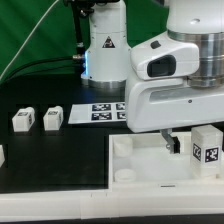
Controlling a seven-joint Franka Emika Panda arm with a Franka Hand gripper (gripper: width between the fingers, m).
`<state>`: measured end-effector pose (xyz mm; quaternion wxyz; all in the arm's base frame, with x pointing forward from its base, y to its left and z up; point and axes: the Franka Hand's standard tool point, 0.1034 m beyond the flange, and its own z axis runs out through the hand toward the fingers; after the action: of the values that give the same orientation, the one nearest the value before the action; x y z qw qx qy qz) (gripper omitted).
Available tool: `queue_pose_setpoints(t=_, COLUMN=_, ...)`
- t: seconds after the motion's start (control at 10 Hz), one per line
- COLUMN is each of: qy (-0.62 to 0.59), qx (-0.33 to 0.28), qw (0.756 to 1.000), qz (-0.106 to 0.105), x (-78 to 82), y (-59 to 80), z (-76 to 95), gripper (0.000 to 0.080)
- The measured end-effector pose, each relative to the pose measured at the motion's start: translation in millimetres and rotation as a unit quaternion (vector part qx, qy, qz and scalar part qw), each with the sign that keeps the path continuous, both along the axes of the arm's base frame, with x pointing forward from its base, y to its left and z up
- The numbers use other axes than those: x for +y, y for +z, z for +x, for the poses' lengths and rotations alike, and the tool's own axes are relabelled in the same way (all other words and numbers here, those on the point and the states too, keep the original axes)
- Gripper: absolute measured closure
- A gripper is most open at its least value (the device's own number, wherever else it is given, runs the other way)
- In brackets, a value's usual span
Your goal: Assemble one leg
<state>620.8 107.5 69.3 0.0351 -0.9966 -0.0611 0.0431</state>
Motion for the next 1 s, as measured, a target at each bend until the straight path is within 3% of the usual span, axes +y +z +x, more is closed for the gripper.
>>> queue_pose_setpoints(t=0.1, qy=0.051, qx=-0.003, qw=0.999, qz=0.004, x=-3.6, y=0.0, z=0.6, gripper=0.015)
queue_pose_setpoints(t=0.3, qy=0.028, qx=-0.002, qw=1.0, qz=0.002, x=-4.3, y=-0.7, z=0.4, gripper=0.015)
queue_pose_setpoints(t=0.4, qy=0.028, qx=-0.001, qw=1.0, qz=0.002, x=-4.4, y=-1.1, z=0.3, gripper=0.0278)
queue_pose_setpoints(t=0.5, qy=0.028, qx=-0.001, qw=1.0, qz=0.002, x=-4.4, y=-1.2, z=0.2, gripper=0.0278)
queue_pose_setpoints(t=0.7, qy=0.028, qx=-0.001, qw=1.0, qz=0.002, x=-4.5, y=-1.4, z=0.1, gripper=0.0509)
queue_pose_setpoints(t=1.0, qy=0.012, qx=0.0, qw=1.0, qz=0.0, x=-4.6, y=-1.5, z=0.1, gripper=0.0509)
